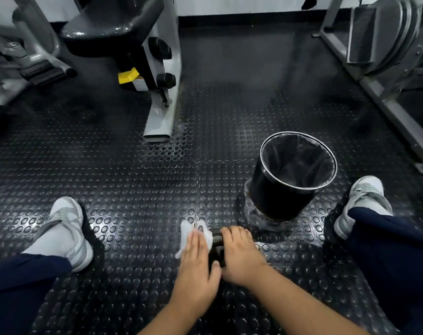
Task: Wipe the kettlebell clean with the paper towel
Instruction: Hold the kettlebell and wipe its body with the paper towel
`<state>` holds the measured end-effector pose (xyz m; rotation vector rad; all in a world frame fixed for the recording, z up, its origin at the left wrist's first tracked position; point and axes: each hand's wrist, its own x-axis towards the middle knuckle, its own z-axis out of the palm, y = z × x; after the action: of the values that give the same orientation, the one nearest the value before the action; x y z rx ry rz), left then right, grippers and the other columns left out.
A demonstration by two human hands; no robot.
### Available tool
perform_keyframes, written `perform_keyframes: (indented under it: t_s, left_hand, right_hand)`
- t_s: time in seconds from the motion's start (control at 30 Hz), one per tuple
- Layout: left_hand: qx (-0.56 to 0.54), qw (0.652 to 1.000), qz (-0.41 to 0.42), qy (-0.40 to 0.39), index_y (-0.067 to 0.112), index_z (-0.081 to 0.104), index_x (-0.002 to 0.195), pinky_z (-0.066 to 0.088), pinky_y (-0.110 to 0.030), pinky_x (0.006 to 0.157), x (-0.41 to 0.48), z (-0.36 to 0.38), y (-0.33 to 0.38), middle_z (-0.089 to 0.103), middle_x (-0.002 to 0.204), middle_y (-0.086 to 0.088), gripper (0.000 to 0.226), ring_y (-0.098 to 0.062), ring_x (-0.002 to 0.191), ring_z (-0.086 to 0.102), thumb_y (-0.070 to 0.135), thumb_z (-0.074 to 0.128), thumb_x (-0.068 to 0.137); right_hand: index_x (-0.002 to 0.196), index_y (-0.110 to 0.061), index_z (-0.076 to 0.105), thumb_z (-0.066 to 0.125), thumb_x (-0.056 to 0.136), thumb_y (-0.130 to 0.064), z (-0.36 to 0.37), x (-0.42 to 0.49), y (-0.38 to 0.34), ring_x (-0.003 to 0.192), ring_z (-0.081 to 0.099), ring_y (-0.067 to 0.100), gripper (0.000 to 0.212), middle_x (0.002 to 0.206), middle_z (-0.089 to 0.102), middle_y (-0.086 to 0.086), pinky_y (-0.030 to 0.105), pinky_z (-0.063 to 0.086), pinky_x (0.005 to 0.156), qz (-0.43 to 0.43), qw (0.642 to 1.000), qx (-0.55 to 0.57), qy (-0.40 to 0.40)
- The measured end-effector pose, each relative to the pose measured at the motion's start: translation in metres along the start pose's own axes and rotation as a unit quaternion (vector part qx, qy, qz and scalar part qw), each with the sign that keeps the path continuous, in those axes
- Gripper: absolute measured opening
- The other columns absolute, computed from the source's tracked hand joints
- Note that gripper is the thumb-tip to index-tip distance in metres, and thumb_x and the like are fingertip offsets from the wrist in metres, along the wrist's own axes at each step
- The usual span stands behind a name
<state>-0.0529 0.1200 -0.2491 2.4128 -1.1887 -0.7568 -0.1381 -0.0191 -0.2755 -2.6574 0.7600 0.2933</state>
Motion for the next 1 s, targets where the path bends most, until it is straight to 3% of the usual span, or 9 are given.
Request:
perform_keyframes:
  t_s: [0.07, 0.17, 0.3, 0.4, 0.53, 0.63, 0.83, 0.9, 1.0]
  left_hand:
    - [0.039, 0.998, 0.04, -0.001, 0.019, -0.03, 0.159, -0.015, -0.033, 0.128, -0.006, 0.009, 0.009, -0.044, 0.162, 0.004, 0.08, -0.006, 0.149, -0.042, 0.038, 0.027, 0.106]
    - [0.047, 0.998, 0.029, 0.009, 0.017, -0.02, 0.163, -0.015, -0.034, 0.128, 0.009, 0.009, 0.014, -0.034, 0.167, 0.003, 0.078, -0.007, 0.151, -0.037, 0.034, 0.028, 0.104]
    - [-0.057, 0.996, -0.066, 0.012, 0.017, -0.007, 0.166, -0.006, -0.032, 0.13, 0.029, -0.008, 0.007, -0.017, 0.173, 0.004, 0.068, -0.007, 0.156, -0.021, 0.033, 0.025, 0.109]
    - [-0.135, 0.984, -0.114, 0.01, 0.021, -0.012, 0.166, 0.003, -0.036, 0.131, 0.022, -0.009, -0.002, -0.017, 0.174, 0.007, 0.07, -0.005, 0.157, -0.018, 0.033, 0.027, 0.109]
    - [-0.046, 0.999, -0.016, 0.002, 0.02, -0.024, 0.161, -0.007, -0.036, 0.131, 0.003, 0.002, 0.004, -0.035, 0.167, 0.007, 0.081, -0.006, 0.152, -0.034, 0.034, 0.031, 0.104]
    - [0.044, 0.998, 0.04, -0.001, 0.018, -0.018, 0.164, -0.013, -0.034, 0.129, 0.014, 0.003, 0.009, -0.031, 0.168, 0.006, 0.079, -0.006, 0.153, -0.034, 0.035, 0.029, 0.103]
    - [-0.105, 0.991, -0.077, 0.015, 0.021, 0.002, 0.168, 0.001, -0.027, 0.128, 0.029, -0.014, -0.008, -0.003, 0.176, 0.008, 0.067, -0.004, 0.159, -0.007, 0.034, 0.03, 0.109]
    - [-0.116, 0.991, -0.065, 0.008, 0.022, -0.005, 0.168, -0.001, -0.025, 0.126, 0.015, -0.012, -0.011, -0.012, 0.174, 0.011, 0.071, -0.003, 0.158, -0.012, 0.032, 0.033, 0.108]
    - [-0.029, 0.999, 0.016, 0.0, 0.024, -0.022, 0.162, -0.011, -0.027, 0.127, -0.008, -0.004, -0.004, -0.036, 0.165, 0.014, 0.079, -0.002, 0.153, -0.031, 0.036, 0.033, 0.106]
  right_hand:
    - [0.158, -0.01, 0.02, 0.061, 0.088, -0.041, 0.0, 0.001, -0.001, 0.143, 0.029, 0.032, 0.087, 0.15, 0.032, 0.011, 0.049, 0.014, 0.127, 0.002, 1.0, -0.002, 0.002]
    - [0.157, -0.012, 0.021, 0.056, 0.09, -0.038, -0.001, 0.002, -0.002, 0.144, 0.028, 0.031, 0.079, 0.15, 0.031, 0.009, 0.048, 0.014, 0.127, 0.0, 1.0, 0.007, 0.003]
    - [0.158, -0.011, 0.018, 0.067, 0.081, -0.044, -0.003, 0.0, -0.002, 0.146, 0.026, 0.032, 0.097, 0.152, 0.029, 0.009, 0.049, 0.013, 0.128, 0.0, 1.0, 0.0, -0.008]
    - [0.16, -0.01, 0.015, 0.072, 0.076, -0.045, -0.006, -0.001, -0.003, 0.147, 0.023, 0.032, 0.107, 0.153, 0.027, 0.01, 0.049, 0.01, 0.129, 0.001, 1.0, -0.004, -0.012]
    - [0.16, -0.01, 0.014, 0.063, 0.084, -0.044, -0.006, -0.002, -0.002, 0.148, 0.022, 0.031, 0.097, 0.154, 0.026, 0.009, 0.048, 0.009, 0.129, 0.004, 1.0, 0.001, -0.013]
    - [0.159, -0.009, 0.016, 0.054, 0.089, -0.041, -0.007, -0.002, -0.002, 0.146, 0.025, 0.032, 0.086, 0.153, 0.028, 0.01, 0.048, 0.012, 0.127, -0.001, 1.0, -0.002, -0.012]
    - [0.159, -0.009, 0.016, 0.07, 0.075, -0.045, -0.008, -0.002, -0.002, 0.145, 0.024, 0.031, 0.106, 0.152, 0.028, 0.01, 0.048, 0.012, 0.128, -0.004, 1.0, -0.002, -0.017]
    - [0.158, -0.01, 0.018, 0.069, 0.073, -0.047, -0.007, -0.001, -0.002, 0.143, 0.026, 0.031, 0.105, 0.15, 0.03, 0.009, 0.046, 0.012, 0.128, -0.004, 1.0, 0.0, -0.01]
    - [0.157, -0.009, 0.022, 0.065, 0.074, -0.054, -0.003, 0.0, -0.001, 0.143, 0.029, 0.032, 0.104, 0.148, 0.033, 0.01, 0.047, 0.014, 0.127, 0.0, 1.0, 0.003, -0.002]
